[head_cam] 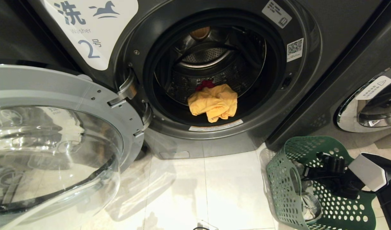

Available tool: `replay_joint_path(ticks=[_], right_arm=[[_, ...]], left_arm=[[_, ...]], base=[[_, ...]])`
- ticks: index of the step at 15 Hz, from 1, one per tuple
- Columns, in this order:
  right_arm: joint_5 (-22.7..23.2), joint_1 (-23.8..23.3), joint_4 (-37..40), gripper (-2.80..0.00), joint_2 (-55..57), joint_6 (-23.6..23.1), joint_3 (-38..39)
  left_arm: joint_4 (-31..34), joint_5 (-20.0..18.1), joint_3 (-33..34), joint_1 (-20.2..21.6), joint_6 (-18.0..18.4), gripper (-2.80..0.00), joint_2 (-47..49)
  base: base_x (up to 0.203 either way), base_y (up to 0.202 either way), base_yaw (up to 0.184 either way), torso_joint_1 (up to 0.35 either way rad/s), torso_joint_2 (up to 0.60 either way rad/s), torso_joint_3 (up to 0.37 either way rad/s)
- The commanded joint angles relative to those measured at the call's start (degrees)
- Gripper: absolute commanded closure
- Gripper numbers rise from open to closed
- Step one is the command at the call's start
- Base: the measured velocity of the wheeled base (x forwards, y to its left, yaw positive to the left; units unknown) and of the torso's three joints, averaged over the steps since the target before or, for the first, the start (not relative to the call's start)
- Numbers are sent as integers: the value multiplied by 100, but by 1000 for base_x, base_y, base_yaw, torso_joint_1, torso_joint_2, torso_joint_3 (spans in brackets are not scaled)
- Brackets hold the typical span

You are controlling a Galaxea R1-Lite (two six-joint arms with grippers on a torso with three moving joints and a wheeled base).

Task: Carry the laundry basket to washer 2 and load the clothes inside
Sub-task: Place the clothes into the washing machine

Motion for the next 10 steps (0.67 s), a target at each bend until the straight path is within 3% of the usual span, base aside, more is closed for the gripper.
replay_joint_path(ticks=[1,10], right_arm=[[3,-4,-31,-280,180,9,-232],[22,-21,185,-280,679,213,-1153]], left_arm=[[0,1,0,-2,-1,0,0],[0,1,0,-2,-1,0,0]], base=[[0,0,0,0,0,0],[0,0,0,0,0,0]])
